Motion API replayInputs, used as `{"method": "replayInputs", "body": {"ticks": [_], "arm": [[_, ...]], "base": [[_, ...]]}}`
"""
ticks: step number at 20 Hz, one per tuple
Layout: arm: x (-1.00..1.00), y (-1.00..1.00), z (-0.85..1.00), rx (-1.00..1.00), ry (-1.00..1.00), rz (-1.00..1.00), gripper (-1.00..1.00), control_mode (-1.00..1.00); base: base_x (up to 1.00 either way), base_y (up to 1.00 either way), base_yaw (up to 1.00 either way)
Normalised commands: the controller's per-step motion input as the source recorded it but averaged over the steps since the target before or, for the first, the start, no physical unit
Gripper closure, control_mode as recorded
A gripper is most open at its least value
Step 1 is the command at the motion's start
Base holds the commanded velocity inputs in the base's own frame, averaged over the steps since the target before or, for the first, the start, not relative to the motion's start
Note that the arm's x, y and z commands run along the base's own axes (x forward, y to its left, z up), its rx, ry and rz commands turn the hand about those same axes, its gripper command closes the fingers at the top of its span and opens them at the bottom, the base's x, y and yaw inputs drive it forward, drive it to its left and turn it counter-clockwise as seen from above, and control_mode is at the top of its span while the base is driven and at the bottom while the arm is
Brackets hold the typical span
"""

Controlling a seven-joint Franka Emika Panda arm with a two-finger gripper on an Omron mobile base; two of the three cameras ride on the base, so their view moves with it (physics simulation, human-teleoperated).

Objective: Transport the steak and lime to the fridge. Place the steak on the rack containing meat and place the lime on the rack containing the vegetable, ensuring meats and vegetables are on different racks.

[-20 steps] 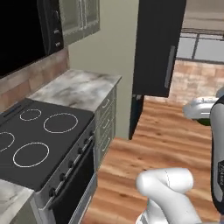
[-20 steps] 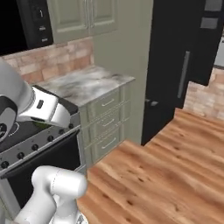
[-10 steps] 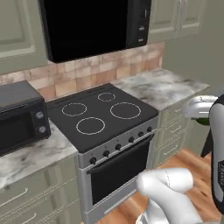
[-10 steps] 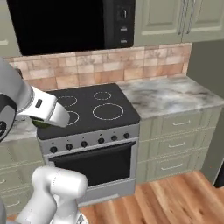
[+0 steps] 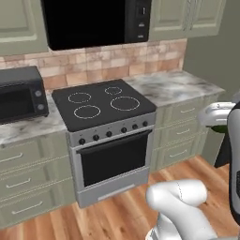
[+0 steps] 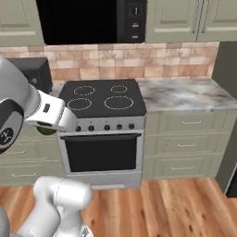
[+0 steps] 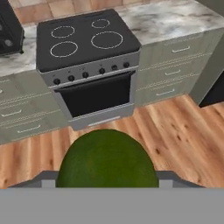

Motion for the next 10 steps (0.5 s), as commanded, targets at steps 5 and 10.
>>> {"method": "replayInputs", "body": {"ticks": [5,10], "arm": [[0.00,0.00,0.00,0.00,0.00,0.00,1.00,1.00],[0.00,0.00,0.00,0.00,0.00,0.00,1.00,1.00]], "base": [[-1.00,-1.00,0.37],[-0.95,-1.00,0.33]]}}
